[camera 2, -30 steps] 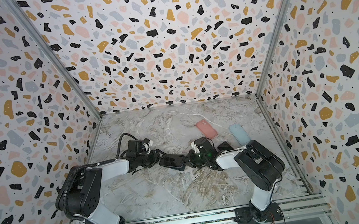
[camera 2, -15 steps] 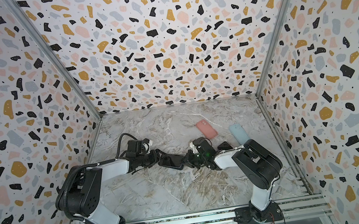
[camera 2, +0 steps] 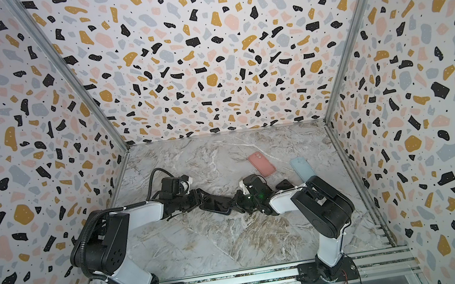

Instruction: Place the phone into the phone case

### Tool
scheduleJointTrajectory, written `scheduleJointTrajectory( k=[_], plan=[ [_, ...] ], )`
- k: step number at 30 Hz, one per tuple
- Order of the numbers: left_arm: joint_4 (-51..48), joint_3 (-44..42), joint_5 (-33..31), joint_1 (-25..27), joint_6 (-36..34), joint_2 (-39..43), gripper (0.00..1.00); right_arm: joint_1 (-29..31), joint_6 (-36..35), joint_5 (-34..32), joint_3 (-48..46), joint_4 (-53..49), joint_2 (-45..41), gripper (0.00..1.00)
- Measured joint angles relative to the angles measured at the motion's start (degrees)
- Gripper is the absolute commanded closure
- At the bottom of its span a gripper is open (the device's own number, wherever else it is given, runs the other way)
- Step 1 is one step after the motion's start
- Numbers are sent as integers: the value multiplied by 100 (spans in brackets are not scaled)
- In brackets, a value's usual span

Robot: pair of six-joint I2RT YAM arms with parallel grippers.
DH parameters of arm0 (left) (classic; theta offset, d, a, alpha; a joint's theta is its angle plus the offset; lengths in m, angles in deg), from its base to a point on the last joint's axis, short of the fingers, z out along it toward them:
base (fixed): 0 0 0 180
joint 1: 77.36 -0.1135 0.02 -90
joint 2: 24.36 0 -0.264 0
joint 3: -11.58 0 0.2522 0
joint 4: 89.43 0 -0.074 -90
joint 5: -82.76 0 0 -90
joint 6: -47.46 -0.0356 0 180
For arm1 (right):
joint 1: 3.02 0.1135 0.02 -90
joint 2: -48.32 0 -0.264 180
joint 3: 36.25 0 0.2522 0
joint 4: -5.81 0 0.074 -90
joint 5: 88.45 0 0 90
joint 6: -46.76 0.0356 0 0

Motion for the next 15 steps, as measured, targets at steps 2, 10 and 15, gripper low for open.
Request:
scheduleJointTrajectory(
  k=[2, 10, 15],
  plan=[
    [-2, 0, -33, 0, 0, 7, 30, 11, 7, -7, 11, 0, 13, 100],
    [96, -61, -190, 17, 33, 66, 30, 85, 20, -87, 116, 0, 109, 100],
    [240, -175, -337, 39, 105, 136, 31, 140, 39, -146, 175, -9, 151, 100]
  ],
)
